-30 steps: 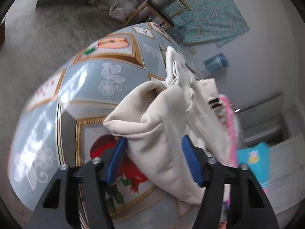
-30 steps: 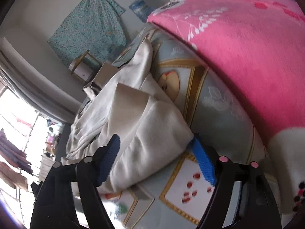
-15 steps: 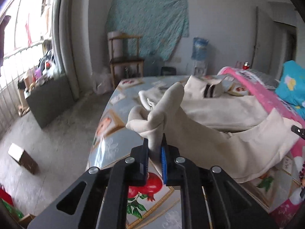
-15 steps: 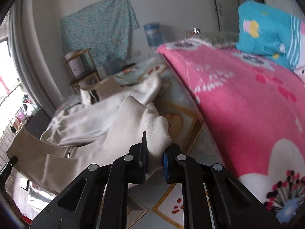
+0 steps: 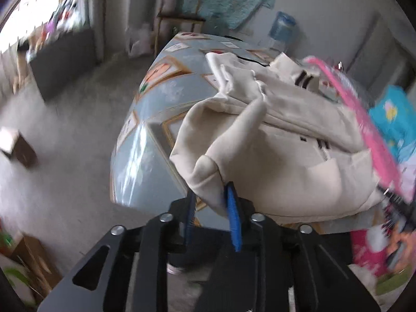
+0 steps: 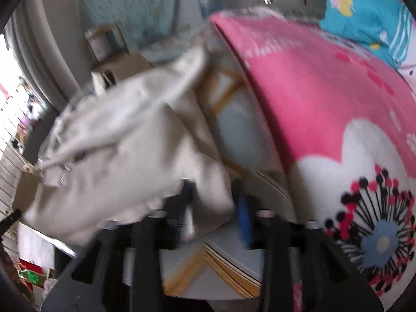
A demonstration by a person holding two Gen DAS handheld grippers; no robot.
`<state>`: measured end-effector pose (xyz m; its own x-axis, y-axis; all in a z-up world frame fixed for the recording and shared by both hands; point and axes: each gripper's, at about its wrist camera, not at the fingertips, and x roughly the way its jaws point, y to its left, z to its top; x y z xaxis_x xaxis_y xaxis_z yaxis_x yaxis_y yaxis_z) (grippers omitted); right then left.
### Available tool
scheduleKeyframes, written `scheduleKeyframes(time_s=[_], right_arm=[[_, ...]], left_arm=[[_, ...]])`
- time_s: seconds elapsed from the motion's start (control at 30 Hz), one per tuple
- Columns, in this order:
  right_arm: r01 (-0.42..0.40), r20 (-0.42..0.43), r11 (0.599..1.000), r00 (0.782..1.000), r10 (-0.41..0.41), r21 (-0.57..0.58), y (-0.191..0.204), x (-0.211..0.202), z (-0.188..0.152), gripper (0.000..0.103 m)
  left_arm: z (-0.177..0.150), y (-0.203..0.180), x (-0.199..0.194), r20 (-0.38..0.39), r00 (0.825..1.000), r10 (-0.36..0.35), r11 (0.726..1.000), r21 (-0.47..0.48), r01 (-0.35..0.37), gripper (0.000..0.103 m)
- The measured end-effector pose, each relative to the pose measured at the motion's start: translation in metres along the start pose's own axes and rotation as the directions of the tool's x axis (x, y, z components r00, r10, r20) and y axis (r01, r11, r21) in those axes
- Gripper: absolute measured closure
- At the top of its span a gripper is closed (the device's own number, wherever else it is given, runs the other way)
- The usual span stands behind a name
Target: Fold large clothes
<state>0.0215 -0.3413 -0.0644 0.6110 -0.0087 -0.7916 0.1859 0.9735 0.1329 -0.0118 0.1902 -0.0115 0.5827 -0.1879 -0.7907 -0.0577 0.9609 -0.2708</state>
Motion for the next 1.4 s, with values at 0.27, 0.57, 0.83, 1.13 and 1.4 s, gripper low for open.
scheduleKeyframes(time_s=[0.27,0.57,0.83,1.13,1.4], right_arm=[[0.040,0.091,0.998,0.995,-0.045,0.050,-0.018,-0.056,0.010,0.040],[-0.299,-0.015,0.946,0.954,0.300,-0.127,0.086,-0.038,0.000,0.027],[-0.440,-0.155,0.868,0.897,0.413,-0.231,0.165,-0.007,-0.002,0.027],[-0.426,-0.233,0.870,0.898,0.373,-0.250,0.183,0.010,-0.013,0.032],[-0.323,-0.249,0.897,0.935,0.253,-0.301,0.193,0.031,-0.021,0.069]], left_arm=[[0.017,0.000,-0.044,0.153,0.988,0.022,0.999,0.034,-0.027,0.064],[0.035,-0.106,0.012,-0.065,0.960,-0.273,0.927,0.248,0.280,0.041],[0.025,-0.142,0.034,-0.070,0.978,-0.196,0.891,0.405,0.207,0.041],[0.029,-0.084,0.051,-0.083,0.996,-0.013,0.959,0.282,0.036,0.041],[0.026,-0.086,0.068,-0.068,0.997,0.039,0.942,0.334,-0.014,0.041]])
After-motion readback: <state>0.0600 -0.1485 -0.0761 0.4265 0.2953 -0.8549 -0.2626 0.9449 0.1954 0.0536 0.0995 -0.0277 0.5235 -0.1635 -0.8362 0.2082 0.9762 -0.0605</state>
